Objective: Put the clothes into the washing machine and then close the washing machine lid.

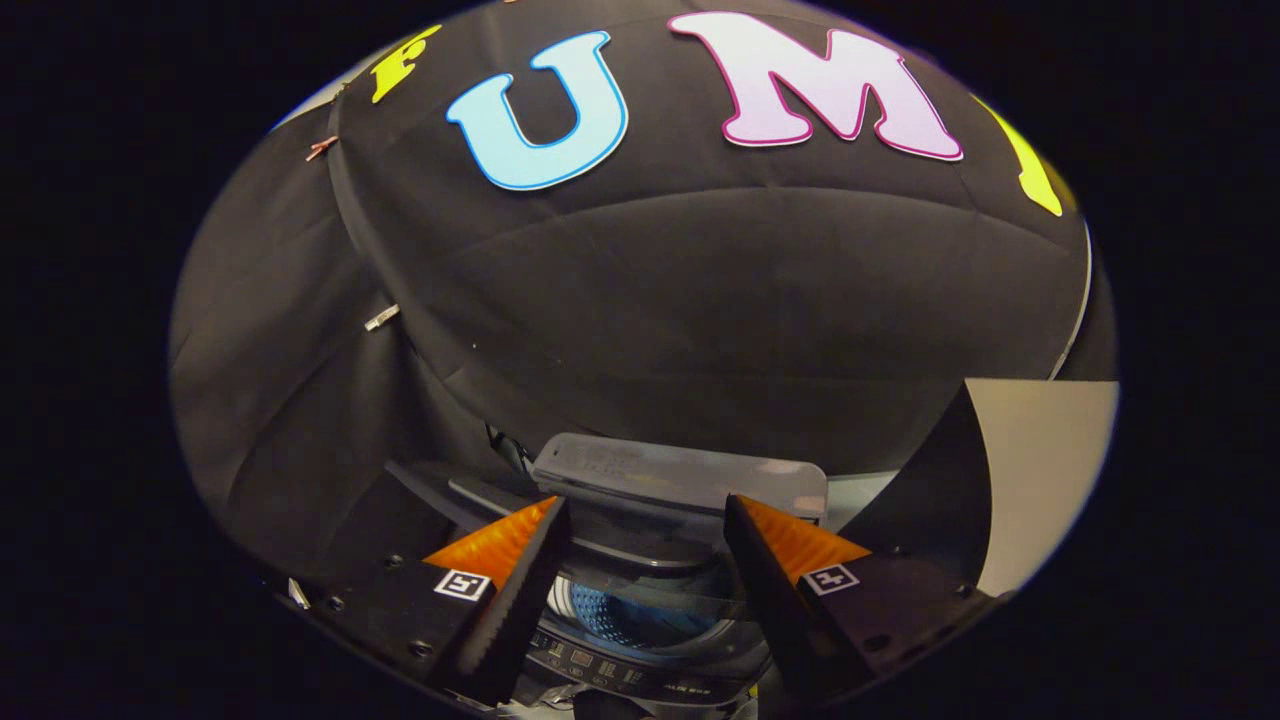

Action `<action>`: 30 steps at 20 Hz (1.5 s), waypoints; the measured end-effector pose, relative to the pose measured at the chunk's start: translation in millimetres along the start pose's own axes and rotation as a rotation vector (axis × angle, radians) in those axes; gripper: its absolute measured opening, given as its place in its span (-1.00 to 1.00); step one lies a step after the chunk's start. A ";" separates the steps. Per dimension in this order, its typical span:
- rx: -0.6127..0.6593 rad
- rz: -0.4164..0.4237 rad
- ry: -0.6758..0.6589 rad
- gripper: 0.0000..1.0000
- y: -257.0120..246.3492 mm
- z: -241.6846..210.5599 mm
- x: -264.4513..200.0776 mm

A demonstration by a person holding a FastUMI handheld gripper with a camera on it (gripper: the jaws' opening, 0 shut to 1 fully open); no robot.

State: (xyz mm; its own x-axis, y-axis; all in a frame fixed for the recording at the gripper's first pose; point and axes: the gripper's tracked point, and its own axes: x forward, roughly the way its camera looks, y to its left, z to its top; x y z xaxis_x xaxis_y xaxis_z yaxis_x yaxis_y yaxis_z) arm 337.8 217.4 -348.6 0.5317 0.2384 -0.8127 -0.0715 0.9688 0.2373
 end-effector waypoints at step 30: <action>-0.255 0.030 -0.434 0.93 46.7 24.6 -191.0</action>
State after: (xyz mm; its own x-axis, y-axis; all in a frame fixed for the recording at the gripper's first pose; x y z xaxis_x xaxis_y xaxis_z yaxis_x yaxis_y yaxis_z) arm 253.7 215.4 -169.2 0.8241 0.2690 -0.4986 -0.2675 0.9606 0.0761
